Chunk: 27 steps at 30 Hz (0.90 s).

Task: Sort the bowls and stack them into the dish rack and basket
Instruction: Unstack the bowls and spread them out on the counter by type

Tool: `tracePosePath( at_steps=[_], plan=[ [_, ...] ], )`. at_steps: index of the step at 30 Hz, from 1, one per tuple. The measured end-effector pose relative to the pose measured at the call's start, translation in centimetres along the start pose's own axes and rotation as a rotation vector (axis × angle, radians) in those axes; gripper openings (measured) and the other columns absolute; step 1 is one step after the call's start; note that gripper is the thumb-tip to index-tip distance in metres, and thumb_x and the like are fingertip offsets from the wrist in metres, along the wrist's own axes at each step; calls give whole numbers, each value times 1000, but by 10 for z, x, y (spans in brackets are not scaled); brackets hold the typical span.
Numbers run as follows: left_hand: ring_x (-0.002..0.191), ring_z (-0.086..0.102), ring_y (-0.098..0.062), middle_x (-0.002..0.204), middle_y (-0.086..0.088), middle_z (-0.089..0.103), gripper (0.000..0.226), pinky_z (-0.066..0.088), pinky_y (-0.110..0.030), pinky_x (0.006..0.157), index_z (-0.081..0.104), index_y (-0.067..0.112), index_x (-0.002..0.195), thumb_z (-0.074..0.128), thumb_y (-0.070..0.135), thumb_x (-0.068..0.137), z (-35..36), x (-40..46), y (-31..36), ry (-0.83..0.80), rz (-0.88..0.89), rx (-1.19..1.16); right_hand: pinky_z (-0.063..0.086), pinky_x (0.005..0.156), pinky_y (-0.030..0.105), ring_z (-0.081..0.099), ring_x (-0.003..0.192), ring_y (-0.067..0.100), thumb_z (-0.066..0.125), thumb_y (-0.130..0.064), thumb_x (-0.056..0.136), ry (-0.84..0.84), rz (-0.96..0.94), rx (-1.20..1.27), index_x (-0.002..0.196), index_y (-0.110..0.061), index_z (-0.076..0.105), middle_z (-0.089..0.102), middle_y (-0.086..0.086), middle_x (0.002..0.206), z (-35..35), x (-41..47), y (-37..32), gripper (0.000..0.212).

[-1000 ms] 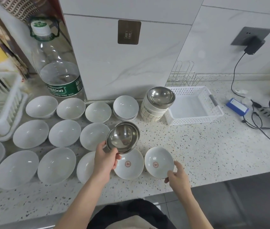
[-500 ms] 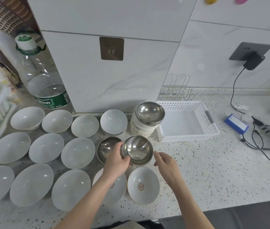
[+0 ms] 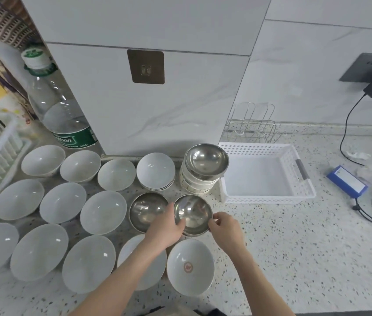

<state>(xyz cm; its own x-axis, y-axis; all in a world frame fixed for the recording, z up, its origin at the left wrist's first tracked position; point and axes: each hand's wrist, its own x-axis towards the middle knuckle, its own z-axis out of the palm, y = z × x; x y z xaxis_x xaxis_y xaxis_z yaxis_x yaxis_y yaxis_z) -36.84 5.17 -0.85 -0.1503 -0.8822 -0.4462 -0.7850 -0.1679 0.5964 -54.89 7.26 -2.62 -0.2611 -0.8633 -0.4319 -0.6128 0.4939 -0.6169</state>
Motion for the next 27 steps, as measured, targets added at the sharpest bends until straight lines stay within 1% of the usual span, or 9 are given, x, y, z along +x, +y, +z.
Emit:
tracePosePath(
  at_steps=[2,5,11,14,17,20,22,25,27],
  plan=[
    [84,66,-23,91,-5,68,47,53,-36,76,40,12,137,50,37,99,1,2,0,12,-11,77,39,47,22,53,50,10,52,-23,91,3,5,-21,104,-15,67,67,-3,70,3,2,1,21],
    [90,65,-24,96,-6,67,53,50,-34,77,35,9,142,48,37,99,1,5,0,-8,-34,130,35,46,22,54,51,9,52,-26,92,14,11,-56,105,-17,66,64,-7,72,7,4,2,22],
    [101,66,-26,103,-8,70,70,44,-32,74,16,7,155,45,39,100,4,9,-2,-19,-29,218,40,49,23,54,54,12,50,-27,93,19,12,-86,108,-16,63,64,-3,73,8,6,1,23],
    [96,66,-26,101,-8,70,73,44,-31,71,9,10,157,46,38,100,5,7,-2,-23,-24,186,43,52,25,56,56,14,49,-27,93,2,5,-90,112,-16,62,66,-1,77,7,6,0,25],
    [88,64,-22,101,-5,67,66,48,-31,73,21,13,153,50,36,98,4,-2,-6,4,-1,122,45,55,25,59,60,13,48,-33,96,-12,-13,-83,120,-18,61,71,-1,84,6,3,1,31],
    [68,56,-12,82,4,59,49,40,-26,56,40,17,134,58,37,93,3,-14,-13,49,3,77,45,59,27,55,59,10,44,-41,97,-24,4,-34,125,-18,59,72,-1,95,4,-2,6,39],
    [61,50,-9,75,7,54,49,35,-23,51,42,19,129,63,39,89,3,-25,-19,35,9,95,46,58,27,55,57,8,44,-42,97,-25,16,-6,122,-19,60,71,-4,90,2,-12,11,38],
    [68,53,-11,81,6,55,55,39,-25,54,40,19,128,68,39,86,6,-38,-24,-8,36,212,47,55,27,58,56,8,46,-45,95,-50,37,-3,116,-23,64,71,-7,77,0,-30,23,36],
    [69,54,-13,74,8,49,49,35,-24,50,41,17,123,69,34,86,9,-44,-26,8,51,290,52,59,29,62,60,10,49,-47,92,-95,51,22,111,-25,66,73,-6,69,-2,-40,32,33]
  ],
)
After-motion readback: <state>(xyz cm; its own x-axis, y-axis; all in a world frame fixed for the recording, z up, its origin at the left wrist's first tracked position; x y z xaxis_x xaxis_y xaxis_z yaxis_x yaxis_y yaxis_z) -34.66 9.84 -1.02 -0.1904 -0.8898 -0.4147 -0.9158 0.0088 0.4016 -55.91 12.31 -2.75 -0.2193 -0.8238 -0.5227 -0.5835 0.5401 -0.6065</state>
